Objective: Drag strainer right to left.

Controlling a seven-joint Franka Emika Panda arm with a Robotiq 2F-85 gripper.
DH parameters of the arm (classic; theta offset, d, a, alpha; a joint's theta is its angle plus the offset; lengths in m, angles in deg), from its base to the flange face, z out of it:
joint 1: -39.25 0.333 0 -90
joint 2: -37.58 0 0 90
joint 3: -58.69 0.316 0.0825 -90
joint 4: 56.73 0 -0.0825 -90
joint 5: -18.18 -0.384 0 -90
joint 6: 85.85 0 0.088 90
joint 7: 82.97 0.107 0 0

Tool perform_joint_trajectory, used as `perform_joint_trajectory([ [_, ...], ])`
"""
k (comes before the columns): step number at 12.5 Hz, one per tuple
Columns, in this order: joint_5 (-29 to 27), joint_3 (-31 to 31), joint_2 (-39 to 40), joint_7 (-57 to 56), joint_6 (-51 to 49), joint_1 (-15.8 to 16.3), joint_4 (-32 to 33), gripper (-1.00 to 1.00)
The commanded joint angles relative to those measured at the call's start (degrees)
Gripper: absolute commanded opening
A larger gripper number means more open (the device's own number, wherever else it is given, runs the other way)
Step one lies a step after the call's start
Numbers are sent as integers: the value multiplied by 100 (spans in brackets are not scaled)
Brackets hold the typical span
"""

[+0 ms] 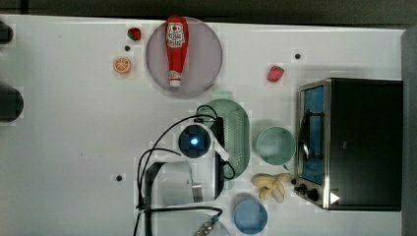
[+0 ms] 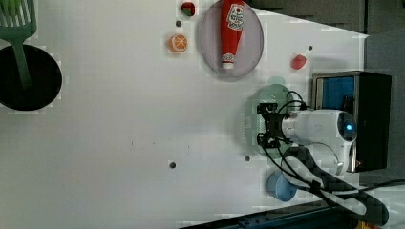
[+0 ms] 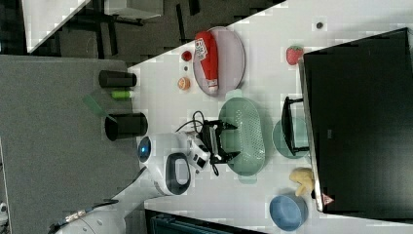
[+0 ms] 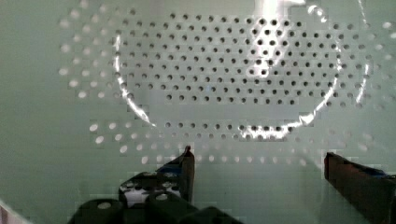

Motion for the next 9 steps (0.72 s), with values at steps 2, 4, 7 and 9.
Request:
perform_joint_trajectory([
  [2,-52,130,39,681,15,382,-80,100],
  [4,-52,130,93,800,10,602,-140,100],
  [7,-53,132,250,1106,4,940,-320,100],
  [9,-54,133,388,1533,-6,1181,-480,100],
])
